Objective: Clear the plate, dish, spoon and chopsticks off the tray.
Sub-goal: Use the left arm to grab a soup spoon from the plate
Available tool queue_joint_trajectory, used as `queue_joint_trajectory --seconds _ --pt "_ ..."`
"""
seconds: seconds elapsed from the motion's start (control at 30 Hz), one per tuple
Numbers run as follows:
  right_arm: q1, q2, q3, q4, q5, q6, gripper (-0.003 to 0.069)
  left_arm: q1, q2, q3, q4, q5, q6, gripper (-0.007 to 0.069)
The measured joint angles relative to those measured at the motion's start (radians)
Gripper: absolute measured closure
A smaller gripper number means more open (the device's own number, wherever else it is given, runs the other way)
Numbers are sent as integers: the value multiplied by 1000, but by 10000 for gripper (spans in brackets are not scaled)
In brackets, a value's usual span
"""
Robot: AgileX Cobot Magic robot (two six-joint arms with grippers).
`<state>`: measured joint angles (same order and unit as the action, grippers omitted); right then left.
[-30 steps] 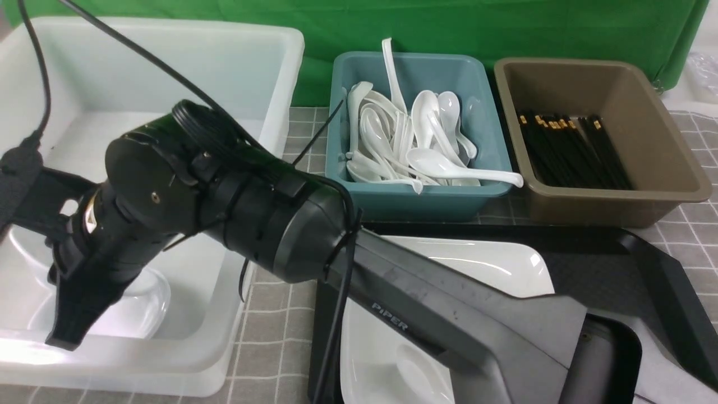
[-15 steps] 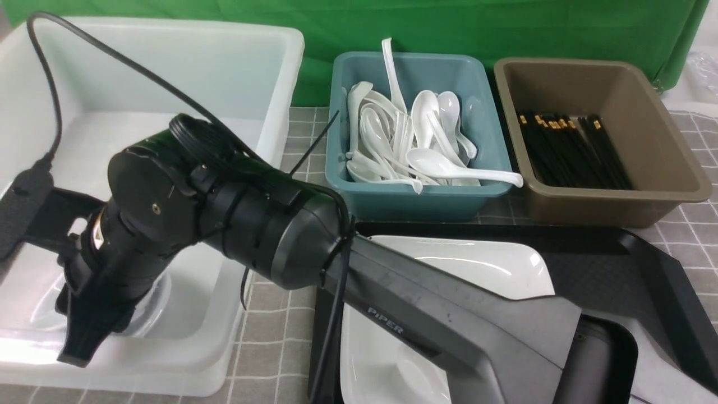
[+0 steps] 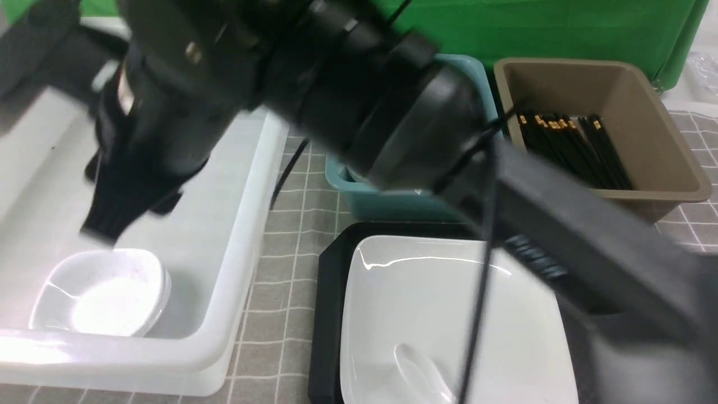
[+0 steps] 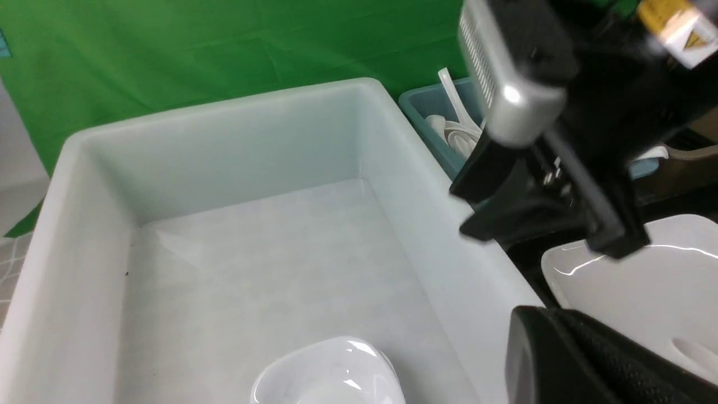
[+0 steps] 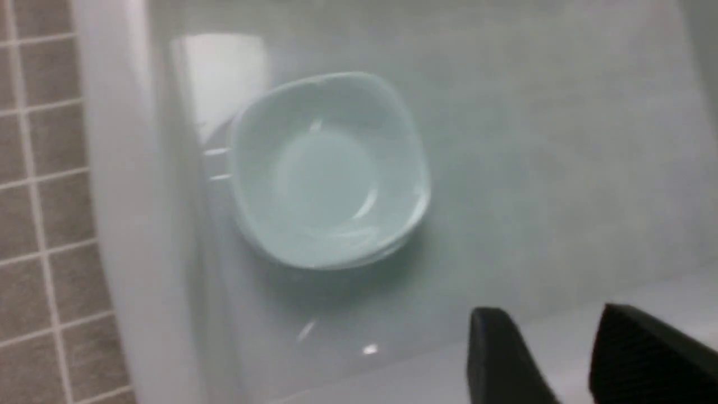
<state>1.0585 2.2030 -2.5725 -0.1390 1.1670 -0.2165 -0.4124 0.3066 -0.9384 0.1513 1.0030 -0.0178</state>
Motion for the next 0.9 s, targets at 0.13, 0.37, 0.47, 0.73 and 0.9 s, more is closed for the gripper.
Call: queue_joint_trajectory --seconds 0.13,0.37,0.47,0.73,0.9 --pt "-1 -191 182 -116 0 77 580 0 93 0 -68 -18 18 604" --pt "-54 -606 738 -169 0 208 636 0 287 0 -173 -23 68 604" --pt "-110 -857 1053 -174 -1 288 636 -1 419 0 -245 -29 105 604" --pt "-197 -1344 1549 -177 -40 450 634 -1 826 -32 -456 -70 204 604" --pt "-199 -1519 1665 -175 -43 494 626 -113 1049 -124 -500 -92 178 604"
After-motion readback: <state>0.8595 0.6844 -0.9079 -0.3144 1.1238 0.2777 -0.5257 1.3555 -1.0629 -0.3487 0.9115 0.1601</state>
